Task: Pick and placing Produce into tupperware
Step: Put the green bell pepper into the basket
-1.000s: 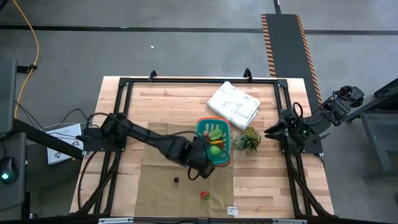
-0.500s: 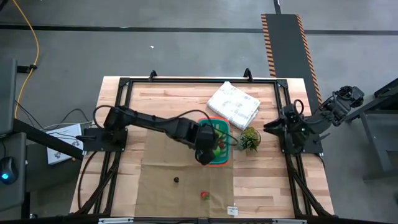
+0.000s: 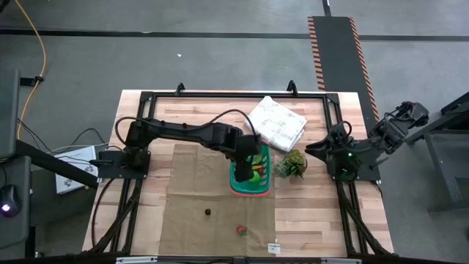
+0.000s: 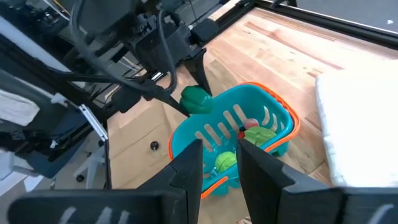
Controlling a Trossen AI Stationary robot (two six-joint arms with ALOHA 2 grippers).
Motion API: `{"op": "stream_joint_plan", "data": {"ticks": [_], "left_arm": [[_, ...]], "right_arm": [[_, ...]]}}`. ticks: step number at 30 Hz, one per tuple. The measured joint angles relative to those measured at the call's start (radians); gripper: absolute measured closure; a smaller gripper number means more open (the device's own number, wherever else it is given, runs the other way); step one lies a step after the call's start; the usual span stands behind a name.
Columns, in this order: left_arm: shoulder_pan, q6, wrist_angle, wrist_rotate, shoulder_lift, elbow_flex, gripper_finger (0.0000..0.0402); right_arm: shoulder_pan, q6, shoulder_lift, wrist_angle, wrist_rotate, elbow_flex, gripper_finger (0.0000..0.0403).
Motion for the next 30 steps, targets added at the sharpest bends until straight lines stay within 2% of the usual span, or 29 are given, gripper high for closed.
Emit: {"op": "stream_joint_plan", "data": {"ticks": [14,17,30], "left_arm": [[0.070,0.180,0.010,0.093,0.065,-0.001,0.0186],[0.070,0.188,-0.013,0.124,0.086,-0.002,0.0186],[0.071,0.215,-0.017,0.141,0.162,-0.002,0.0186]], "right_arm": [[0.000,0.027,0.103,0.118,0.046,0.000,0.0314],[0.000,0.027,0.121,0.138,0.048,0.000,0.0314],[0.000,0.048,0.144,0.170,0.040,0.000,0.0314]]}}
